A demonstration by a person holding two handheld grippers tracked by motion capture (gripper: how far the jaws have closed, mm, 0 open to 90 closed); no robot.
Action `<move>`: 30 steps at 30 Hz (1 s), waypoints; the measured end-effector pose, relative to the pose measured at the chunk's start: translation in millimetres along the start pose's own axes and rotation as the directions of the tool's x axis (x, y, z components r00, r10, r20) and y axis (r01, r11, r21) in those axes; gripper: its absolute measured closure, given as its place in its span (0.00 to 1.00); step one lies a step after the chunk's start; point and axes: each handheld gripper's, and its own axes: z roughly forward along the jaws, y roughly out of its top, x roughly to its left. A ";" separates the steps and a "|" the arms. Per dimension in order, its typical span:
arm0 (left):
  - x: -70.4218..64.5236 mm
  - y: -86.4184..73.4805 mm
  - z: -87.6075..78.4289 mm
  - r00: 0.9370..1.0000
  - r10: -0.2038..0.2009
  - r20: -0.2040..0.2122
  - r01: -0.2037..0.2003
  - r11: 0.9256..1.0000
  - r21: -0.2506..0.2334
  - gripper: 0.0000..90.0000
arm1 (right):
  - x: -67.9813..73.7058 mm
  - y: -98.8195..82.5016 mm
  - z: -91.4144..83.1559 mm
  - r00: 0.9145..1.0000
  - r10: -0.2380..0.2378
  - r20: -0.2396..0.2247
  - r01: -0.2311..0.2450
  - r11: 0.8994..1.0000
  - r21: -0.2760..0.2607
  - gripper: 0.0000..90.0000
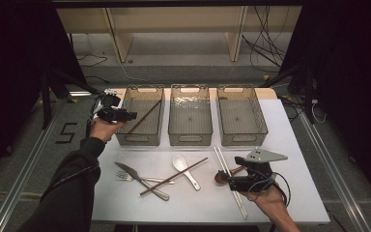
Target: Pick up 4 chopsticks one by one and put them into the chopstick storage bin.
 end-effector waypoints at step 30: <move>-116.8 -58.9 -34.2 0.948 0.211 0.240 -0.236 0.968 0.081 0.21 | 0.2 2.5 -5.5 1.000 0.000 0.002 0.000 0.999 -0.040 0.25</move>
